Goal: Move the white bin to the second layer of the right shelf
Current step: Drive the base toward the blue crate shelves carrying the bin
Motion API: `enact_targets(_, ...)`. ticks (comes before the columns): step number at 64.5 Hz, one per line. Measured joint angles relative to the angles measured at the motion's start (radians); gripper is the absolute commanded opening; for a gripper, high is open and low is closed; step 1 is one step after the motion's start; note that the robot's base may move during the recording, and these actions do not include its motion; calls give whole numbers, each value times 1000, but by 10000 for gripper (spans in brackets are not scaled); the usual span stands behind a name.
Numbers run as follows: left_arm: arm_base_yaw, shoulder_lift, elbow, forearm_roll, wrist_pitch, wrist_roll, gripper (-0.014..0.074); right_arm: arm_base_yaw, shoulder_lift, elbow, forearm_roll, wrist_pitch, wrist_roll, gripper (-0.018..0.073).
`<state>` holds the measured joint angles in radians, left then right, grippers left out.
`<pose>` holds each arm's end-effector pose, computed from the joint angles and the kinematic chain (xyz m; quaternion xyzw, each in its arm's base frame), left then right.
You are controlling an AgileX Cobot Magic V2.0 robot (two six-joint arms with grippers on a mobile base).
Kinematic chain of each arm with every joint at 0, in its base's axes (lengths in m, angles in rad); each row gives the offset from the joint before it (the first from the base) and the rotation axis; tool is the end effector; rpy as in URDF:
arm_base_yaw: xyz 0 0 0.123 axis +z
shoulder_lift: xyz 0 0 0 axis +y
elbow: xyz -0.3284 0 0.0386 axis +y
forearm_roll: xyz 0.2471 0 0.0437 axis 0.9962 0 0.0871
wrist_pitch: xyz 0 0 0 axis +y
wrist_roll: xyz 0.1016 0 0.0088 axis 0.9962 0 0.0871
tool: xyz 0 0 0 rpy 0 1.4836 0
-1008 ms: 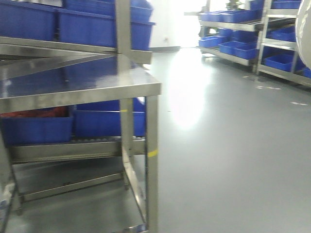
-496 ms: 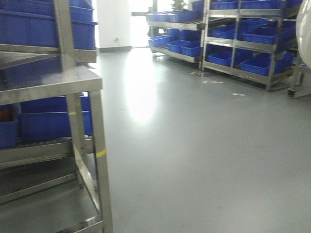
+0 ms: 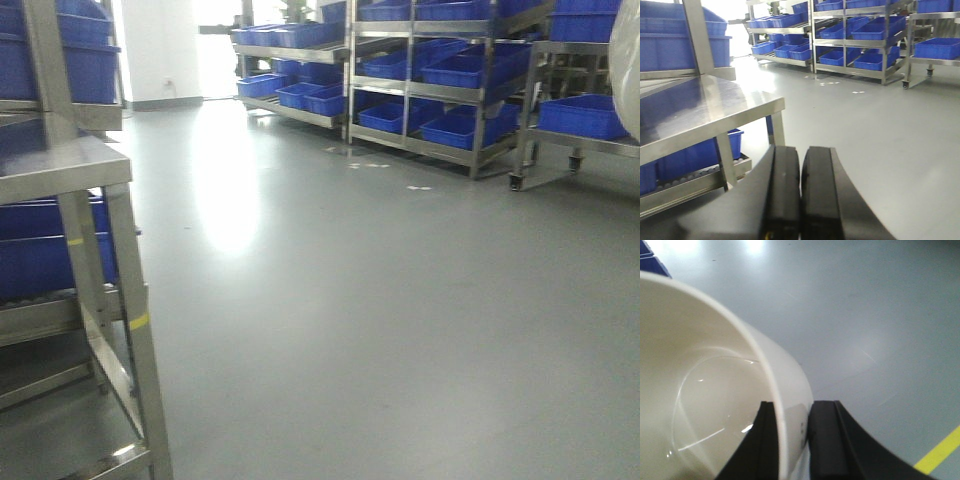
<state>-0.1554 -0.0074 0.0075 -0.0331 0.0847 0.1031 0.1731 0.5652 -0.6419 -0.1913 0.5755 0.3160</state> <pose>0.0201 -0.0034 0.2030 0.0805 0.7016 -0.0312 0.7073 0.0803 0.0033 0.3541 0.0210 0.8335 0.0472 0.5501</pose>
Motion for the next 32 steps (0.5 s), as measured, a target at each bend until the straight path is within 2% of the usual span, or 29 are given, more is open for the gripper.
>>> enact_targets(32, 0, 0, 0, 0, 0, 0, 85, 0, 0, 0, 0, 0, 0, 70)
